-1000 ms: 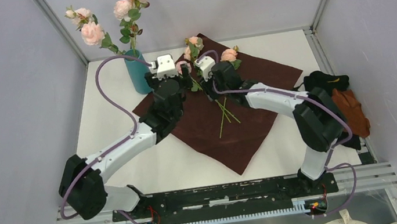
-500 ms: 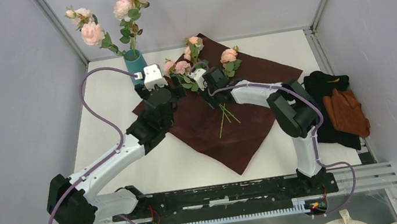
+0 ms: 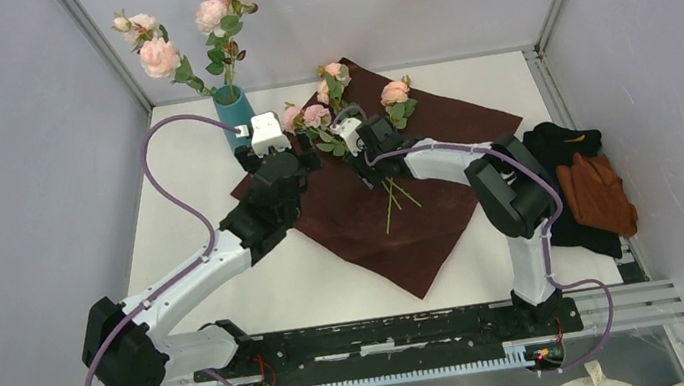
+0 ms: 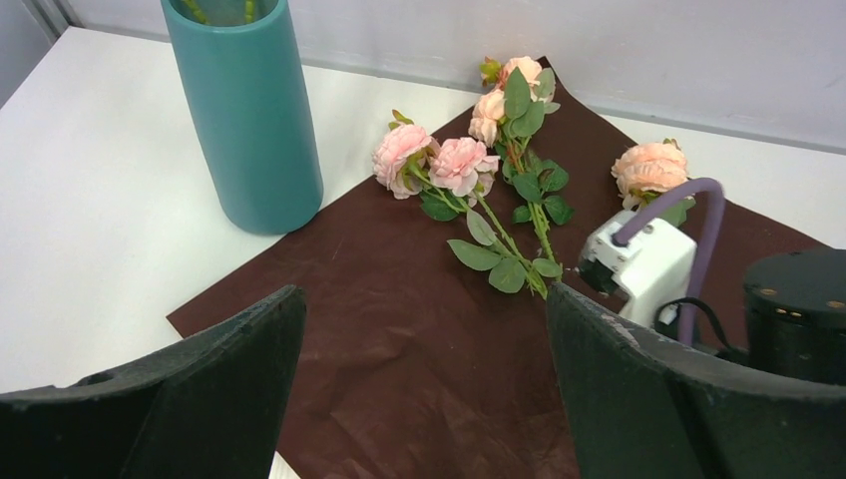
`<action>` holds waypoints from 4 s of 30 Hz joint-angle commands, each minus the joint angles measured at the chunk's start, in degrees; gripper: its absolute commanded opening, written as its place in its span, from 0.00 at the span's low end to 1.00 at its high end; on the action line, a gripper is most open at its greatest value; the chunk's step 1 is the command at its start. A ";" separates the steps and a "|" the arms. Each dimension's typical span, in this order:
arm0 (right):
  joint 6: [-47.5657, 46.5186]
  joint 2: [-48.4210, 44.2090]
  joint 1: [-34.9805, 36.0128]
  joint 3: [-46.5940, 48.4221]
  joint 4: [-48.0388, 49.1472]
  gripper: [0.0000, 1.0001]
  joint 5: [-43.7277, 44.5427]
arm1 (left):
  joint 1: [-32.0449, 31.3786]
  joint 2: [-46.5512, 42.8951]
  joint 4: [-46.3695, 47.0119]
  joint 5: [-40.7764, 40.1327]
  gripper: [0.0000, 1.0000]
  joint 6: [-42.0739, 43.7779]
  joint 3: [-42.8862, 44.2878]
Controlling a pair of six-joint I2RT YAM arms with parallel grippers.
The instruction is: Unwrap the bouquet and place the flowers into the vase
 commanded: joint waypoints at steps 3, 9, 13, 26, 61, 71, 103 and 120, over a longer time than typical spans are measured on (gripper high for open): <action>-0.13 -7.80 0.00 -2.65 3.42 0.46 -1.51 | -0.04 0.67 1.23 0.22 0.95 -2.75 -0.10; -1.42 -6.76 -0.26 -1.16 2.29 0.46 -0.11 | -0.04 0.75 1.36 0.58 0.95 -2.81 -0.29; -1.42 -3.21 -0.77 1.04 1.57 0.46 -0.45 | -0.04 0.64 1.47 0.69 0.95 -2.96 -0.52; -2.39 2.25 -3.08 4.35 1.06 0.45 -0.41 | -0.04 1.53 2.11 1.37 0.95 -3.26 -1.17; 1.15 -20.01 -3.14 -13.32 12.50 0.00 -3.73 | -0.14 2.24 20.50 25.78 0.94 -11.56 -7.86; 2.84 -37.88 -3.15 -24.12 17.87 0.00 -6.64 | 0.29 7.66 33.95 35.99 0.93 -20.39 -11.08; 7.81 -54.64 -3.08 -32.52 21.18 0.00 -17.19 | 1.45 17.63 48.33 44.28 0.34 -32.85 -7.54; 7.21 -55.44 -3.08 -33.60 19.93 0.90 -8.61 | 1.28 10.02 19.83 29.31 0.02 -9.39 2.98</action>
